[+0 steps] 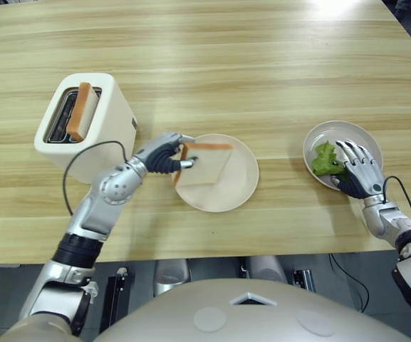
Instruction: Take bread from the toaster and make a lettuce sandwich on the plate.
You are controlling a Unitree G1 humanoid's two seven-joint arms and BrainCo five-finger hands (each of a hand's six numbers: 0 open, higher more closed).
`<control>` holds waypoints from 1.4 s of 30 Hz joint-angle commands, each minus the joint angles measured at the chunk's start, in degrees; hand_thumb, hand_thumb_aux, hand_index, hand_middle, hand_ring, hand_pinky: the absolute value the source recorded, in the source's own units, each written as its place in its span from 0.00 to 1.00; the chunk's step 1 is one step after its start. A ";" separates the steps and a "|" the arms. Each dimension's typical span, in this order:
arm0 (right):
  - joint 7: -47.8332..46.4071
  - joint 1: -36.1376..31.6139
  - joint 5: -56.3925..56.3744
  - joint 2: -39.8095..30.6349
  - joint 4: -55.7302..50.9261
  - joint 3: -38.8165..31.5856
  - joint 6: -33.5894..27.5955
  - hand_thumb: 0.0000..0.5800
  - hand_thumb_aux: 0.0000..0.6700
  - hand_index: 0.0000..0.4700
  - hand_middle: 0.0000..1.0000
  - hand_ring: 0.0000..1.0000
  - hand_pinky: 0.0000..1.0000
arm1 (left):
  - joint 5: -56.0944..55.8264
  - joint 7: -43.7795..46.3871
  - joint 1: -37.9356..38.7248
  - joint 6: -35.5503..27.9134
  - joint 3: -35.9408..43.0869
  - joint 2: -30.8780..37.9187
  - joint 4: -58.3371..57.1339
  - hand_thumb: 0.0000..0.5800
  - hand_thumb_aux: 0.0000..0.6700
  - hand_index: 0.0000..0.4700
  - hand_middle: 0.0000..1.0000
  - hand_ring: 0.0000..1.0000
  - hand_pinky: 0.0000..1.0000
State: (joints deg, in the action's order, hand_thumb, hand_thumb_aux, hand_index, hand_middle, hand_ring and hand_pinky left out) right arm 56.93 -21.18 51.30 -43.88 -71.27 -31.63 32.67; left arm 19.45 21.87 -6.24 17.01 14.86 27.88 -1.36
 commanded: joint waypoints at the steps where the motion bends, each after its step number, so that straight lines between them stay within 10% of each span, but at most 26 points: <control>1: -0.43 -0.40 1.03 0.83 0.18 -1.72 0.36 1.00 1.00 0.98 0.00 0.00 0.00 | -3.89 2.93 -0.39 0.01 2.10 -3.11 -5.20 1.00 1.00 0.98 1.00 1.00 1.00; 12: 1.30 -3.27 0.95 0.47 4.69 -1.97 3.16 1.00 1.00 0.98 0.00 0.00 0.00 | -14.20 4.80 -6.23 -9.09 -2.08 -13.83 -18.49 1.00 1.00 0.98 1.00 1.00 1.00; 13: 1.27 -3.39 0.63 0.36 5.53 -1.64 3.94 1.00 1.00 0.98 0.98 0.98 0.98 | -13.10 3.44 -7.22 -9.47 -2.19 -13.82 -20.31 0.48 0.28 0.28 1.00 1.00 1.00; 14: 1.15 -3.47 0.24 0.25 6.42 -1.27 4.78 1.00 1.00 0.98 1.00 1.00 1.00 | -11.76 1.74 -8.27 -9.75 -2.20 -13.69 -22.26 0.00 0.00 0.00 1.00 1.00 1.00; 24: 0.54 -4.23 0.48 -0.19 18.79 0.80 6.68 1.00 1.00 0.98 1.00 1.00 1.00 | 1.28 -13.35 -15.16 -5.18 -0.29 -9.55 -31.13 0.00 0.00 0.00 1.00 1.00 1.00; 42: -10.62 -7.20 -0.02 6.60 38.78 5.08 6.99 1.00 1.00 0.98 1.00 1.00 1.00 | 6.05 -12.21 -15.18 -3.56 2.11 -6.87 -24.97 0.00 0.00 0.00 1.00 1.00 1.00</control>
State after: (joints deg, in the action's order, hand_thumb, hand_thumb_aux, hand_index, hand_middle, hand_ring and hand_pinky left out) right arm 47.63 -27.66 51.71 -37.89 -33.00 -27.33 39.21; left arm 23.90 9.86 -21.63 13.32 15.99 19.88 -28.16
